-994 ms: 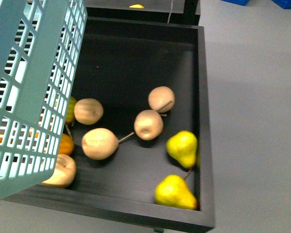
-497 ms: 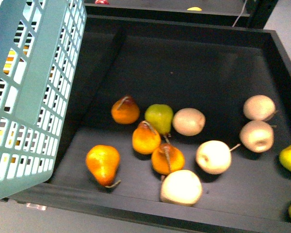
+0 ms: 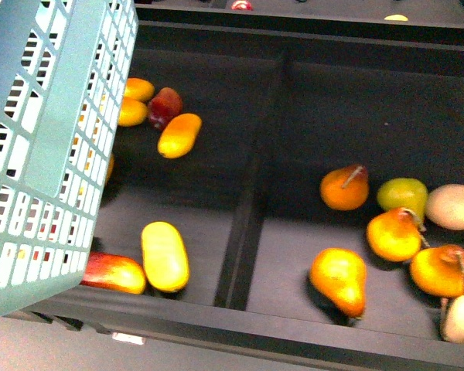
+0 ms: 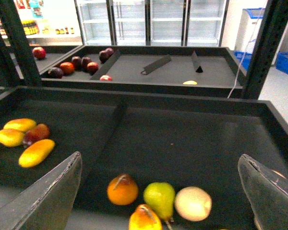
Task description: Pick mango and avocado into basket
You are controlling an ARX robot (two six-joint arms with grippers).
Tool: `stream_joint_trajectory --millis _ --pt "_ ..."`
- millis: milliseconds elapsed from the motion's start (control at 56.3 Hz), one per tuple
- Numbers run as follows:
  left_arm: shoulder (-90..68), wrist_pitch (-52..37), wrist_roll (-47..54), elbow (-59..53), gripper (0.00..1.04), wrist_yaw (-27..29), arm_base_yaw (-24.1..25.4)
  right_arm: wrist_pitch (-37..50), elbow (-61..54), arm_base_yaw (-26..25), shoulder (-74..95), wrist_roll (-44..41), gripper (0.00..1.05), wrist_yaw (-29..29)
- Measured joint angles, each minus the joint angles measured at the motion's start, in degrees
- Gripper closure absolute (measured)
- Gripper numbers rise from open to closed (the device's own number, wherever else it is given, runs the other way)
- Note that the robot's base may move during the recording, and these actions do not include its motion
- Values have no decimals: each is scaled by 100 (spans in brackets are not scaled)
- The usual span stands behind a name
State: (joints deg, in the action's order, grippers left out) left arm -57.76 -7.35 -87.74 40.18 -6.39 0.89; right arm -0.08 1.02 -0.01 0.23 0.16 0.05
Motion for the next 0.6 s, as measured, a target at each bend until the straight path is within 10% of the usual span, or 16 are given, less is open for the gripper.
stream_joint_trajectory --millis 603 --pt "2 -7 -2 9 91 -2 0 0 0 0 -7 -2 9 -2"
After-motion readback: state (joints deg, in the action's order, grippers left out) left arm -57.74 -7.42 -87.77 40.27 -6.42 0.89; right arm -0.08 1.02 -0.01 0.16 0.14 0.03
